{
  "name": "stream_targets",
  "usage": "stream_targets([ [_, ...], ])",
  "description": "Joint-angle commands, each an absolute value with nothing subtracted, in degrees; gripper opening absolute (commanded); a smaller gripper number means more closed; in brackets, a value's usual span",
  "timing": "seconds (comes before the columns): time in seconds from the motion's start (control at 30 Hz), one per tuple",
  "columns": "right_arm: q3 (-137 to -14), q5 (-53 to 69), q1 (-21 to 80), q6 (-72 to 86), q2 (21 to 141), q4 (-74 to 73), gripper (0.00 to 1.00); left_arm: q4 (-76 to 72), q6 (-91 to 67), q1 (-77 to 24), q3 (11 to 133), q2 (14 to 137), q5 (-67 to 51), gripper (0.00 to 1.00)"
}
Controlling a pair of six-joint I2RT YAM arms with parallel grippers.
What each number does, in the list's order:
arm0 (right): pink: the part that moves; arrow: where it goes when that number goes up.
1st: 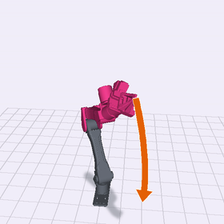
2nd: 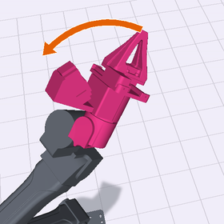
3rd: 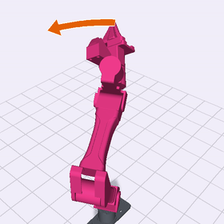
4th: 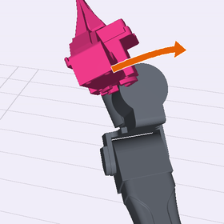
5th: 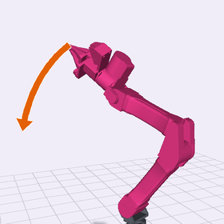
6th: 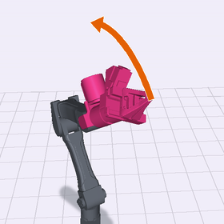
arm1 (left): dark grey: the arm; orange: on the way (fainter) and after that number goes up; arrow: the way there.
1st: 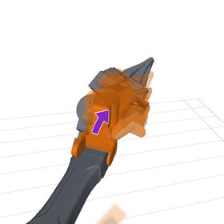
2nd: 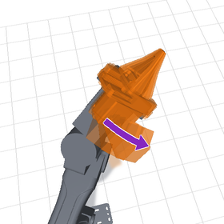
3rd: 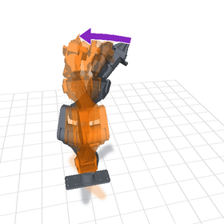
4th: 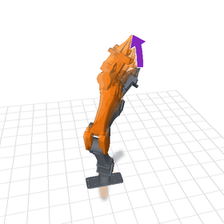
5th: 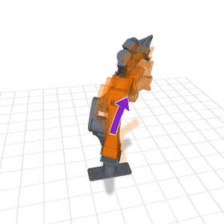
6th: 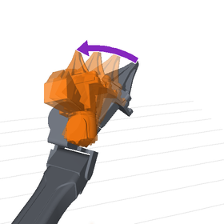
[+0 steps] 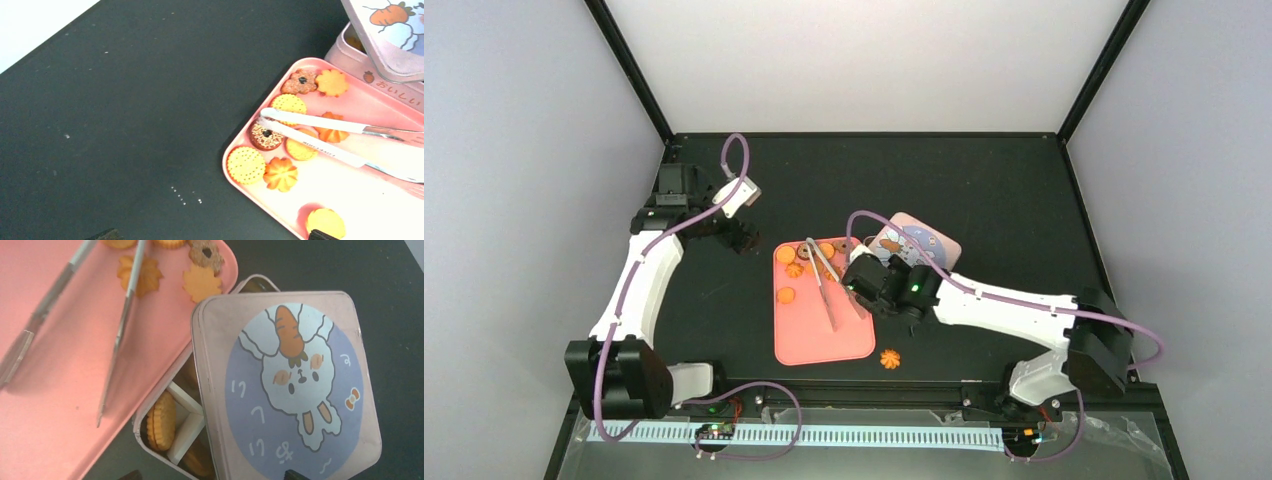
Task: Pack the cookies
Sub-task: Place the box lid on the packing box, then rotate the box lid on the packing box.
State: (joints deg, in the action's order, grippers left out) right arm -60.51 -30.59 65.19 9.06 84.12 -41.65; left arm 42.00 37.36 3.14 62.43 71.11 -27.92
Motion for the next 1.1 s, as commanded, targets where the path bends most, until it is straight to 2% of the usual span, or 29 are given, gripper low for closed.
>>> stream_targets([
  [0.0,-61.03,-25.64,62.47,10.82,79.67,-38.83,0.76,42.46,35.57,0.15,62.65,72.86,-27.17,0.99],
  [0.1,-60.32,-21.45,55.86,13.22,75.31,-35.05,0.84,42.37,34.20,-2.42,62.67,74.57,-27.27,0.99],
  [0.27,-59.78,-15.05,37.13,16.96,72.62,-29.82,0.86,41.33,31.63,-8.08,62.24,76.69,-27.84,0.99],
  [0.4,-61.74,-10.75,25.45,16.95,77.89,-27.70,0.88,40.50,29.80,-13.53,62.22,78.97,-28.12,0.98],
  [0.53,-65.10,-3.52,17.47,16.18,84.77,-26.41,0.95,39.86,29.09,-19.56,62.65,81.81,-26.88,0.98],
  [0.77,-65.08,8.43,11.36,17.62,90.90,-21.28,0.97,41.62,28.16,-27.10,66.15,89.43,-23.73,0.96],
  [1.07,-56.64,14.35,11.33,19.77,88.87,-16.01,0.95,41.17,29.59,-31.29,69.11,95.31,-21.82,0.95],
])
